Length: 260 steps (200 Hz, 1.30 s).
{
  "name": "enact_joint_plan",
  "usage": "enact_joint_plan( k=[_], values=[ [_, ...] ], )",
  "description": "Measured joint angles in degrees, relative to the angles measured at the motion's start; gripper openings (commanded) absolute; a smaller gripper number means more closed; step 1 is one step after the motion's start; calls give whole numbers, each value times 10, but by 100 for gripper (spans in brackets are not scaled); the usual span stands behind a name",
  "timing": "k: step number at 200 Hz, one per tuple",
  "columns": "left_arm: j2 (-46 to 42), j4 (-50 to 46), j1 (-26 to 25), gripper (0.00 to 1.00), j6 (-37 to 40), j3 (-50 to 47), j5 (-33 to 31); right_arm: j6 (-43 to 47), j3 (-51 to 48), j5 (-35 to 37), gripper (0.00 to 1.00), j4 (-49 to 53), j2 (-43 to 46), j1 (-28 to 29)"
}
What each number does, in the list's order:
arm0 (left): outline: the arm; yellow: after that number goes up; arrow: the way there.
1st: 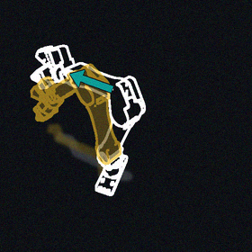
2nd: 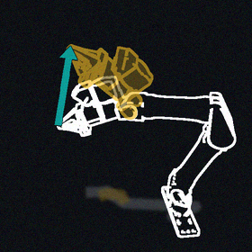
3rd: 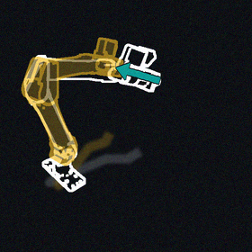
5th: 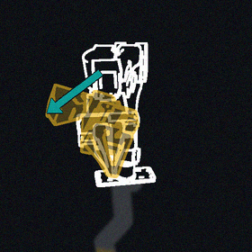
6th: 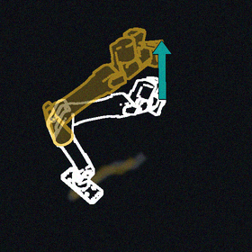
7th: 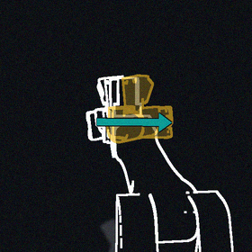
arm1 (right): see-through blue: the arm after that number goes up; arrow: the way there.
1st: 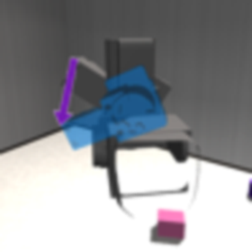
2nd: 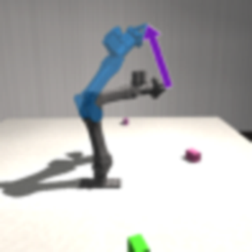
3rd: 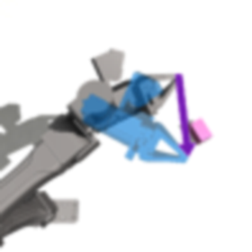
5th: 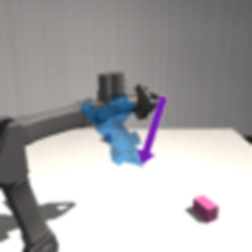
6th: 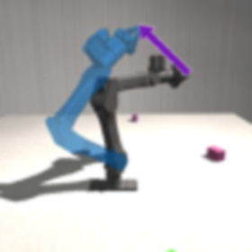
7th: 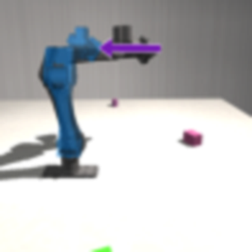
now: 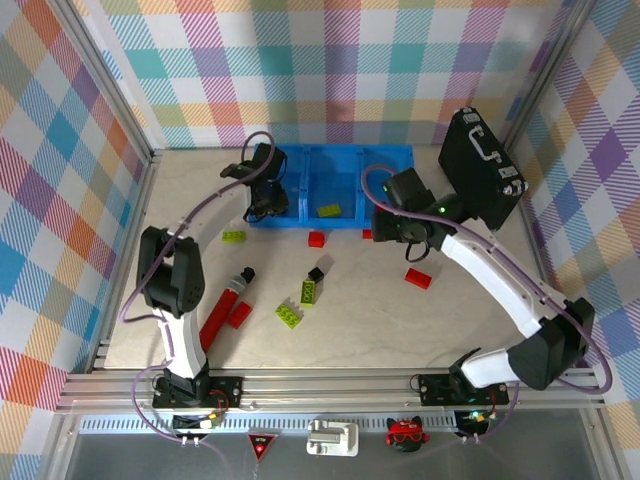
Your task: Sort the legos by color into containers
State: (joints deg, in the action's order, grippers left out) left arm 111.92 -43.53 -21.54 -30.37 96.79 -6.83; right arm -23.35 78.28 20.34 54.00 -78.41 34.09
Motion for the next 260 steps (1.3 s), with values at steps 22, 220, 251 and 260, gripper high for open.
enact_joint_plan(
  k=[22, 220, 251, 260],
  values=[
    [51, -1, 4, 31, 8, 51, 11, -7, -19, 10, 76, 12, 25, 0],
    [61, 35, 30, 45, 54, 66, 120, -20, -72, 27, 76, 31, 61, -6],
    [-21, 52, 30, 46, 61, 12, 124, -26, -117, 2, 76, 14, 60, -30],
    [-42, 54, 30, 46, 62, -3, 124, -29, -127, -5, 76, 9, 60, -38]
  ],
)
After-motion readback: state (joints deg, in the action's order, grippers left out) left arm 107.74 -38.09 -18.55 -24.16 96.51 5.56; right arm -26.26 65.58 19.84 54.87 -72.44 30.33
